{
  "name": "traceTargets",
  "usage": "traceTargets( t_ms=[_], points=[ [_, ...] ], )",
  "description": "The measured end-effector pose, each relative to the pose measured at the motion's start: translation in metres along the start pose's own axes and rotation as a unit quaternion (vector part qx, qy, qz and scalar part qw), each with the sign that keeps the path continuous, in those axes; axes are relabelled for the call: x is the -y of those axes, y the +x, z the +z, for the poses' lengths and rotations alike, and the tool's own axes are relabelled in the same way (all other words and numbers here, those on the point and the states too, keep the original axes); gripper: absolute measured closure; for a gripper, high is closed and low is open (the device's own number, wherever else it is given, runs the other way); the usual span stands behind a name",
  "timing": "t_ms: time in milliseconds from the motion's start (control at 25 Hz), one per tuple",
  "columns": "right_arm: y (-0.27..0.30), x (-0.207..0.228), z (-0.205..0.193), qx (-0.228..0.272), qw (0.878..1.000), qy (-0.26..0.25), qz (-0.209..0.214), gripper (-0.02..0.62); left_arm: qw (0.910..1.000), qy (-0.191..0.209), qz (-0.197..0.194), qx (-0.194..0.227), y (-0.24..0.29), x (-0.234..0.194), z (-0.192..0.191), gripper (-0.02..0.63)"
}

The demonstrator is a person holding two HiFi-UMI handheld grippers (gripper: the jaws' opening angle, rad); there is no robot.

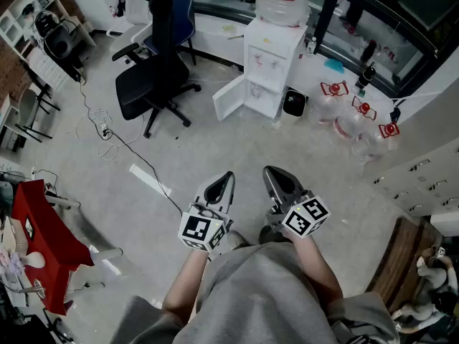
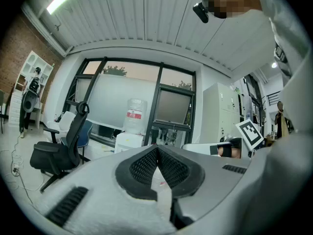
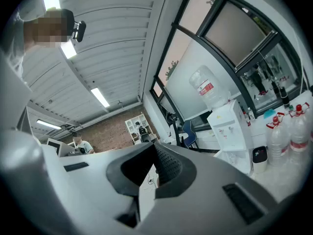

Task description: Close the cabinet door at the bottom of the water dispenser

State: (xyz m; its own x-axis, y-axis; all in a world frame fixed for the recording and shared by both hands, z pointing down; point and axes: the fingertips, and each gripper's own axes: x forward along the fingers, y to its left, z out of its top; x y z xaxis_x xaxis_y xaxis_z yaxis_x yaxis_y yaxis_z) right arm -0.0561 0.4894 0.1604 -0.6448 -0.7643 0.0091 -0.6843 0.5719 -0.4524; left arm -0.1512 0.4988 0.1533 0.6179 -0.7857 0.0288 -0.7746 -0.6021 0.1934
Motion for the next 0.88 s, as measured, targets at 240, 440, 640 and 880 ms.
traceTargets(
  t_ms=[240, 440, 640, 880],
  points=[
    [0.003, -0.014, -0.009, -0.001, 1.000, -0.009, -0.008, 0.586, 1.0000, -0.006, -0.001, -0.001, -0.015, -0.007, -0.003, 0.598],
    [0.005, -0.020, -0.016, -0.006, 1.000, -0.019, -0.016, 0.586, 0.9998, -0.018, -0.001, -0.005, -0.022, -0.013, -0.010, 0.598],
    [0.010, -0.015, -0.018, -0.007, 1.000, -0.013, -0.015, 0.586, 0.9995, -0.030, 0.000, -0.012, -0.014, -0.019, -0.015, 0.598],
    [0.032, 0.009, -0.013, -0.012, 0.999, -0.047, -0.016, 0.585, 0.9994, -0.028, 0.007, -0.019, 0.020, -0.033, -0.019, 0.598]
  ],
)
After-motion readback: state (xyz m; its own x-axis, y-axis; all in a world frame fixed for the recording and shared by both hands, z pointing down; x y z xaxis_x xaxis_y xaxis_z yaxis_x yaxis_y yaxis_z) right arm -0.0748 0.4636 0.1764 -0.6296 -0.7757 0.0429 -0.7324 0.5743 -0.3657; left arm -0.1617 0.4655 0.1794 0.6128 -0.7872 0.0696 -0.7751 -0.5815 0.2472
